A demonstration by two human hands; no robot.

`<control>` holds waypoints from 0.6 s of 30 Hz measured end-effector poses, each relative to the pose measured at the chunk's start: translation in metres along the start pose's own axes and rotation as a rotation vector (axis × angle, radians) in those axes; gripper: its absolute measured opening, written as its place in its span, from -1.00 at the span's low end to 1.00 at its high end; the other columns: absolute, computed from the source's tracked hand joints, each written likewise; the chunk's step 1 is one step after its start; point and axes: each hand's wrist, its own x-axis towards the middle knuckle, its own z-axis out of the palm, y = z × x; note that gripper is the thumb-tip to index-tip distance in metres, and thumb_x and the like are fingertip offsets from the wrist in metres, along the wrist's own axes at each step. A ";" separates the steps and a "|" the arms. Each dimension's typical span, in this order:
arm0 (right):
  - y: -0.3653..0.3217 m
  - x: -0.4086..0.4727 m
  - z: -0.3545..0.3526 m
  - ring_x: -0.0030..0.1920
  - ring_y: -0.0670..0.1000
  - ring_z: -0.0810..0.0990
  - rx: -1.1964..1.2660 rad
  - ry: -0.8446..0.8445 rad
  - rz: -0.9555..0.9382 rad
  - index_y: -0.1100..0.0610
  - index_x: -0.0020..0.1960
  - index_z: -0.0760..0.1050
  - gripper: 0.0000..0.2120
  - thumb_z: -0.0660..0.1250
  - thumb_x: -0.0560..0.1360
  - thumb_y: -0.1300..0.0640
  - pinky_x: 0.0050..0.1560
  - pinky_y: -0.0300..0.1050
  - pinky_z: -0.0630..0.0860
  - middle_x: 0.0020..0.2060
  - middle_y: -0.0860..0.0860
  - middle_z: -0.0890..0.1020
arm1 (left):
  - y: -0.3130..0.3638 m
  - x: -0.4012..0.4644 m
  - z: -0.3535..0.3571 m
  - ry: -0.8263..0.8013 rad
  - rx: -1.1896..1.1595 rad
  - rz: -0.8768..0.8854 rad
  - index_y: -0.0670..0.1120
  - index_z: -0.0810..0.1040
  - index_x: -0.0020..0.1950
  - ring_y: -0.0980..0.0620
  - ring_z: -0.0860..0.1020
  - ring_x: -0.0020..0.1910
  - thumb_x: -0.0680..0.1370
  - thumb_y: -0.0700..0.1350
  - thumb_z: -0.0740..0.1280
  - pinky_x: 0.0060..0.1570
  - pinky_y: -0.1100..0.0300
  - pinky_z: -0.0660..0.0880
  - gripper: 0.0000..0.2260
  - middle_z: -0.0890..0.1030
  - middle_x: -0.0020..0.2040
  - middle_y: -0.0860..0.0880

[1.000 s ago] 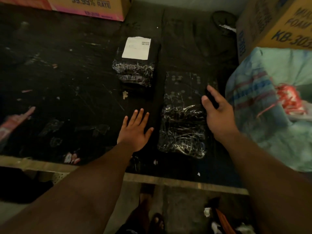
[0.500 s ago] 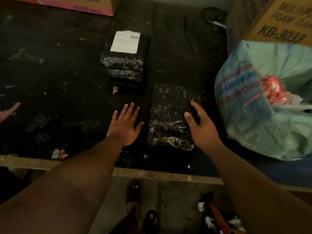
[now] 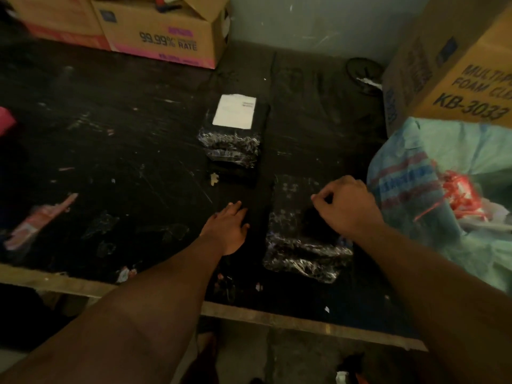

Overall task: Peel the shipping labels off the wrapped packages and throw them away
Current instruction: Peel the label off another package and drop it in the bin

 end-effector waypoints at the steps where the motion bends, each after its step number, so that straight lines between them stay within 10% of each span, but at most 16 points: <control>1: -0.010 0.013 -0.002 0.07 0.04 0.53 0.022 0.001 -0.036 -0.11 -0.03 0.58 -0.76 0.25 0.49 -0.22 0.12 0.16 0.52 0.04 -0.01 0.54 | -0.002 0.001 -0.008 0.006 -0.044 0.003 -0.02 0.22 0.60 -0.06 0.16 0.59 0.69 0.10 0.12 0.50 -0.12 0.22 -0.51 0.14 0.63 -0.03; 10: -0.120 0.140 0.004 0.13 0.07 0.59 0.082 -0.130 -0.240 -0.03 0.21 0.54 -0.64 0.25 0.51 -0.18 0.15 -0.03 0.52 0.13 0.03 0.60 | -0.053 0.040 -0.109 0.625 -0.136 0.069 -0.03 0.38 0.40 -0.06 0.36 0.32 0.56 0.30 0.26 0.29 -0.06 0.39 -0.44 0.36 0.34 -0.05; 18: -0.160 0.208 0.004 0.24 0.09 0.48 0.071 -0.141 -0.130 0.04 0.42 0.39 -0.55 0.22 0.58 -0.10 0.24 0.01 0.46 0.28 0.09 0.48 | -0.077 0.122 -0.176 0.410 -0.213 0.099 -0.04 -0.03 0.65 -0.03 -0.07 0.63 0.44 0.45 0.30 0.53 -0.17 0.09 -0.01 -0.05 0.66 -0.03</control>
